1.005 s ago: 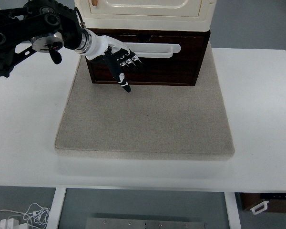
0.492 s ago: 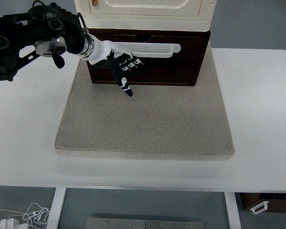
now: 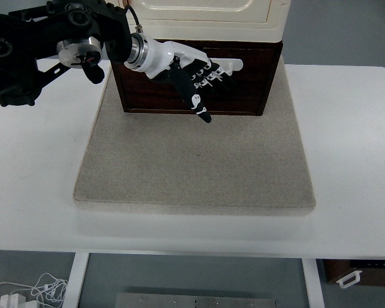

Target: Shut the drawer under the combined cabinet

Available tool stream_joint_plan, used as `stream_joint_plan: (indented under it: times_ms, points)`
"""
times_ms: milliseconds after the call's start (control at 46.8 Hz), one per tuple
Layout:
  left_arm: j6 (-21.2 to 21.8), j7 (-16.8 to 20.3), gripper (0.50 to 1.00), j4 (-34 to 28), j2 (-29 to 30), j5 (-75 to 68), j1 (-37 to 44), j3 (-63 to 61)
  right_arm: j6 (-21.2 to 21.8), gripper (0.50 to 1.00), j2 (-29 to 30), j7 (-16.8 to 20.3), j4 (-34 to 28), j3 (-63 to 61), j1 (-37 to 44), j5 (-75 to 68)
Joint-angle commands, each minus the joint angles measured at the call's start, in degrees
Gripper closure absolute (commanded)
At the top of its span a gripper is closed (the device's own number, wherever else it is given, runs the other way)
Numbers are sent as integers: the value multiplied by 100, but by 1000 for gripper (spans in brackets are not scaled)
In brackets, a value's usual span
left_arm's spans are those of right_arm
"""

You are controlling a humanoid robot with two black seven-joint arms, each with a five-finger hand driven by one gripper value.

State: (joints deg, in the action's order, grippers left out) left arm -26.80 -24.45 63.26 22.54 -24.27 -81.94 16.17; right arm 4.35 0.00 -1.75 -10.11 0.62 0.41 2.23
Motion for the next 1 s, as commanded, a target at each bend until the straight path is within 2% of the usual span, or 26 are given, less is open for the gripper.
stream_joint_plan:
  times_ms: [0,235,449,641,812,984]
  points:
    - [-53,125,500,10,-109,45,20,404,5,548,0,0,0,0,3,6]
    - [-53,186,500,10,-145,133,-6,1652,5,548,0,0,0,0,3,-3]
    - [-44,476,500,-42,-101,265,-68,3154,-4,548,0,0,0,0,-6,6]
    - [17,520,500,-95,-22,362,-278,4482,5,548,0,0,9,0,3,6]
    - [69,827,500,-665,92,379,-797,5001,5,548,0,0,0,0,3,-3]
    - [508,1188,500,-1439,216,643,-1271,5019,5,548,0,0,0,0,-6,6]
